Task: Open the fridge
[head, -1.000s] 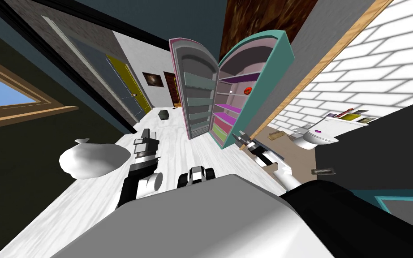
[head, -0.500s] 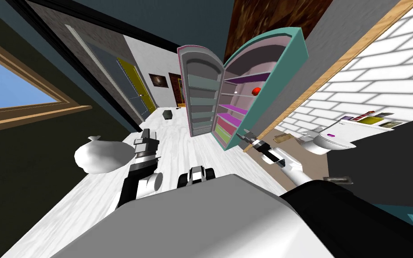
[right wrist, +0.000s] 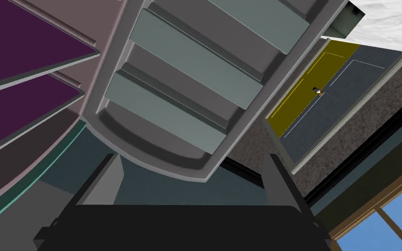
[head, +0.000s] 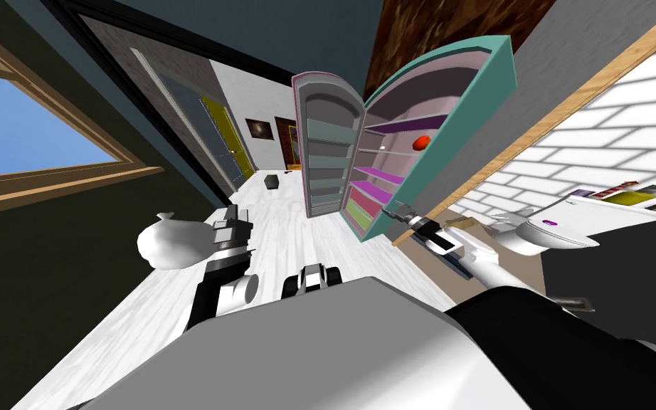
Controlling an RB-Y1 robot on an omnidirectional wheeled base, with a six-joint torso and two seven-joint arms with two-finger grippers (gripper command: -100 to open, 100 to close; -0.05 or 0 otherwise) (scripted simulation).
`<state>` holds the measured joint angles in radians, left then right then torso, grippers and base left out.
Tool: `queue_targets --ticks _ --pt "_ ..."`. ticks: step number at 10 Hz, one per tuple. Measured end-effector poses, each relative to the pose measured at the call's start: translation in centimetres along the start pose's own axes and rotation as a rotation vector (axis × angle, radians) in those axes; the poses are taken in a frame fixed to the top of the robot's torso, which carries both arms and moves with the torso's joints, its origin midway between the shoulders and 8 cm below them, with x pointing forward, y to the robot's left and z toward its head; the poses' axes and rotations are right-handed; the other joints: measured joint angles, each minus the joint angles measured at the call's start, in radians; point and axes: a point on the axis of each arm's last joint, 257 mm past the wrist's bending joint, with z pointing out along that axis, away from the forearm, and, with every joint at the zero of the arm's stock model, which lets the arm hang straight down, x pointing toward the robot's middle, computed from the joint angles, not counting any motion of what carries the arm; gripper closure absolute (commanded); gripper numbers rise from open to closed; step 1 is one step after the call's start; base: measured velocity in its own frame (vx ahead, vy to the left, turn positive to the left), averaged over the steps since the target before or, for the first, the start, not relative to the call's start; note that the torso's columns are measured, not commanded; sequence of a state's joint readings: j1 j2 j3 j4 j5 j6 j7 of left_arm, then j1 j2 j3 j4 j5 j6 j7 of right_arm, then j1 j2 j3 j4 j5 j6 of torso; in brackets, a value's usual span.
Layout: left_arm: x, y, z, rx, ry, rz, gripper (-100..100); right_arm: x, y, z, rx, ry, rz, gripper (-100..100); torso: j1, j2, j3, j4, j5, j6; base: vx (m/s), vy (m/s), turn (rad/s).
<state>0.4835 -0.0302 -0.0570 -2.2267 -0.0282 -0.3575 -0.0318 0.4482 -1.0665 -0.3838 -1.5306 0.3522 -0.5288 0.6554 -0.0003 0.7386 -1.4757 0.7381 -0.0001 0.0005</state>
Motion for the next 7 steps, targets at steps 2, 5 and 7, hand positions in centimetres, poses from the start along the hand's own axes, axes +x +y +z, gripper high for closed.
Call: queue_targets --ticks 2,5,7 --pt "0.0 0.0 0.0 0.000 0.000 0.000 0 0.1 -2.2 -0.1 0.014 0.034 -0.084 -100 0.000 0.000 0.000 0.000 0.000 0.000 0.046 0.062 0.079" --pt "0.0 0.0 0.0 0.000 0.000 0.000 0 -0.1 -6.7 -0.6 0.044 0.086 -0.214 -100 0.000 0.000 0.000 0.000 0.000 -0.001 0.039 0.058 0.068" --pt "0.0 0.0 0.0 0.000 0.000 0.000 0 -0.7 -9.1 -0.6 0.058 0.115 -0.297 -100 0.000 -0.001 -0.001 0.000 0.000 -0.001 0.042 0.050 0.076"
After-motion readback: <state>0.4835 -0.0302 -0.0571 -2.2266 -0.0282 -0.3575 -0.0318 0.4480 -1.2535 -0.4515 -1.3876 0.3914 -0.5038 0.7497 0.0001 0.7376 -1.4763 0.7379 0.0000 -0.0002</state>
